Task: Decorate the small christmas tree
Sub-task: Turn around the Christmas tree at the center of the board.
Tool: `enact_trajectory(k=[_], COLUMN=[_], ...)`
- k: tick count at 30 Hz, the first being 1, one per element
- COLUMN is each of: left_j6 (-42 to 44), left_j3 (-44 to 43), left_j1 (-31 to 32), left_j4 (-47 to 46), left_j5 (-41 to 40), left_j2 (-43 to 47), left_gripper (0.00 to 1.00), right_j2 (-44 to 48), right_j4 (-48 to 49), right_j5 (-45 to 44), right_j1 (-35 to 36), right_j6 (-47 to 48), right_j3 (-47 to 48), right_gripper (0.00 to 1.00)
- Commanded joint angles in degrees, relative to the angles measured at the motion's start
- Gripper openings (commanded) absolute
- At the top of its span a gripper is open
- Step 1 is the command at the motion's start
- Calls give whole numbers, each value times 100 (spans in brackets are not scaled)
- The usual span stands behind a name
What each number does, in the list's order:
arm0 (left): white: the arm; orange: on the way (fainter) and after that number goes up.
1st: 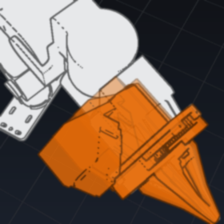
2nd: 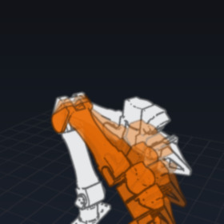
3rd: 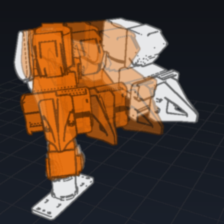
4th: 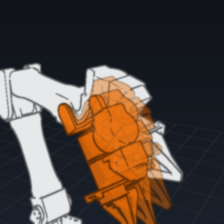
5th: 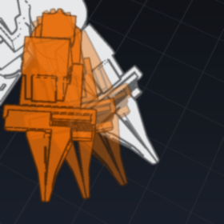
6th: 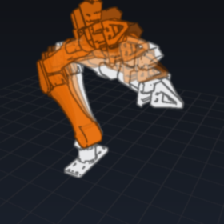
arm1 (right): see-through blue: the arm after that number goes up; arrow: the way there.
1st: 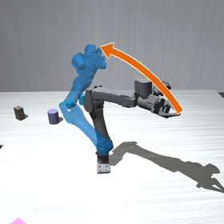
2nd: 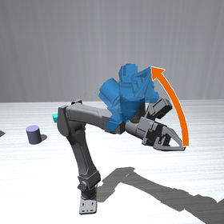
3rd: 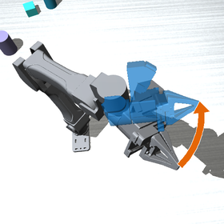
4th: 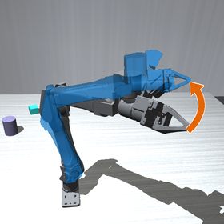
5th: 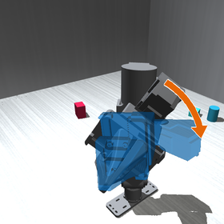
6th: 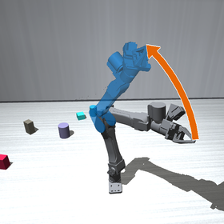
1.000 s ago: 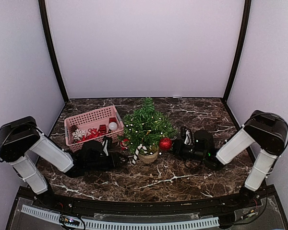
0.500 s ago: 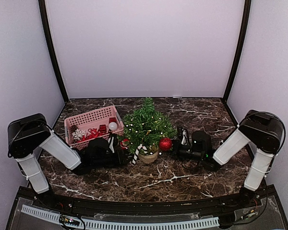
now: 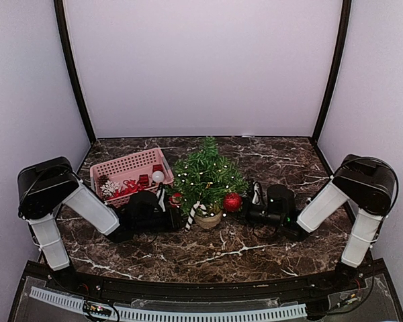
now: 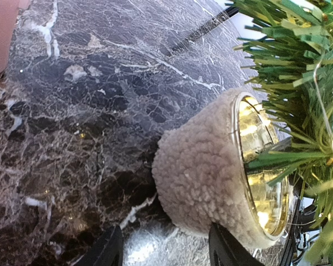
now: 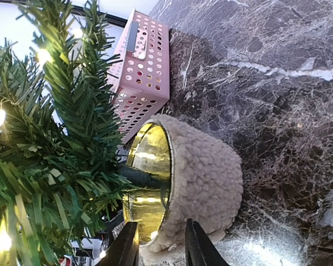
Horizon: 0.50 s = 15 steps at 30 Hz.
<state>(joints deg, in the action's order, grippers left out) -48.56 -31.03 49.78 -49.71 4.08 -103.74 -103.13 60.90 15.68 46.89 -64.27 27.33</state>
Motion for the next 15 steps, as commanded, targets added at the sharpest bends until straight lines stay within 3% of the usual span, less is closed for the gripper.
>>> enact_trajectory(k=[1, 15], left_j6=[229, 523], left_j3=[-161, -448], left_j1=[-14, -89], left_j4=[-135, -184], left_j5=[62, 78], left_j2=[-115, -360], left_gripper=[55, 55], right_j2=[-61, -15], right_j4=[344, 365], right_j5=[40, -80], right_j1=[82, 265], right_j6=[-58, -222], right_j3=[-15, -116], right_gripper=[29, 28])
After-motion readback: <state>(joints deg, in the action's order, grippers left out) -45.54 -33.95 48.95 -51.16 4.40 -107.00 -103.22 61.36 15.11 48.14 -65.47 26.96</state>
